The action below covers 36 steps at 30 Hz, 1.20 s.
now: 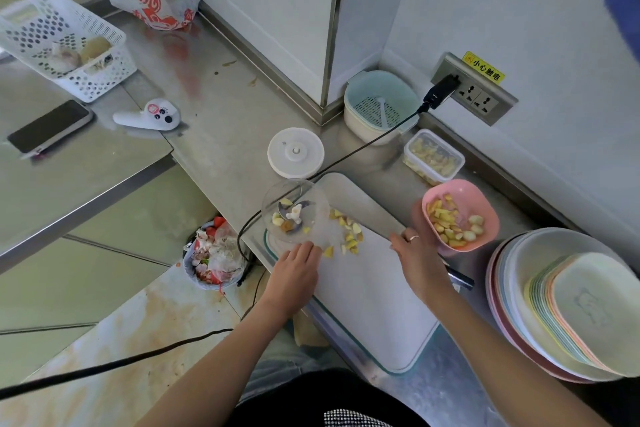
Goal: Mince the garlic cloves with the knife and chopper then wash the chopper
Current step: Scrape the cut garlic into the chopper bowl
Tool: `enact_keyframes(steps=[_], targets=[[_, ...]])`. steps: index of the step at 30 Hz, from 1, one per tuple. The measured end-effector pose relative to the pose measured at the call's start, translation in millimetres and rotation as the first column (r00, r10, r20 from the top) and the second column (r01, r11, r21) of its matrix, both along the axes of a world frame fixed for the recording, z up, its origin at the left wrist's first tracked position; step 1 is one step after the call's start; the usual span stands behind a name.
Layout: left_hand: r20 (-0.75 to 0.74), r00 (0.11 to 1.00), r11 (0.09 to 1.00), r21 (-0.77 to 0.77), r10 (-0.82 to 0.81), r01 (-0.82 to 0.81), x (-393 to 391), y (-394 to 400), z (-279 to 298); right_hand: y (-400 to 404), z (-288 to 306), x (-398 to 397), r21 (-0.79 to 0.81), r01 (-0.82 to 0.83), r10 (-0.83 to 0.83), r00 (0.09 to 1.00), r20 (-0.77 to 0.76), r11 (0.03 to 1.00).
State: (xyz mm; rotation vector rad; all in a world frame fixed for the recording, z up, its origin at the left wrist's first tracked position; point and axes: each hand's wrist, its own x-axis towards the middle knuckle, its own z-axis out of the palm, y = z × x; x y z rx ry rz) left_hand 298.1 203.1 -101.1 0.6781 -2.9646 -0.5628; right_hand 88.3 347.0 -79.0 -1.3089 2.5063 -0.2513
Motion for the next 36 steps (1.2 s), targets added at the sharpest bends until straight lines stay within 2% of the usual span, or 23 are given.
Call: enact_keyframes(steps=[4,7,10,13,16,19,25,31,36], targets=[[-0.01,1.0,0.997,0.067,0.024,-0.023,0,6,-4,26,-8,1,0.025,-0.112,0.113,0.99,-0.085,0.993],[0.047,0.998,0.995,0.092,0.031,-0.035,-1,6,-12,44,-12,8,-0.015,-0.085,0.085,0.996,-0.026,0.996],[0.126,0.992,0.988,0.153,0.017,-0.037,-8,7,-7,50,-12,21,-0.128,0.181,-0.165,0.979,0.123,0.975],[0.107,0.992,0.984,0.153,0.072,-0.088,-18,10,-3,44,-4,40,-0.124,0.537,-0.47,0.811,0.348,0.835],[0.085,0.991,0.982,0.147,0.108,-0.119,-27,10,-5,36,3,61,-0.068,0.706,-0.604,0.649,0.462,0.705],[0.097,0.995,0.994,0.108,0.018,-0.029,-33,18,-13,31,2,81,-0.021,0.742,-0.644,0.596,0.48,0.67],[0.126,0.986,0.963,0.233,0.106,-0.133,-42,36,-25,15,-10,113,0.043,0.777,-0.692,0.532,0.488,0.628],[-0.014,0.993,0.951,0.288,0.116,-0.107,-52,42,-31,-4,-7,128,0.039,0.723,-0.601,0.543,0.586,0.69],[-0.17,0.966,0.915,0.386,0.197,-0.118,-59,37,-25,-6,-4,128,-0.016,0.746,-0.565,0.519,0.642,0.666]])
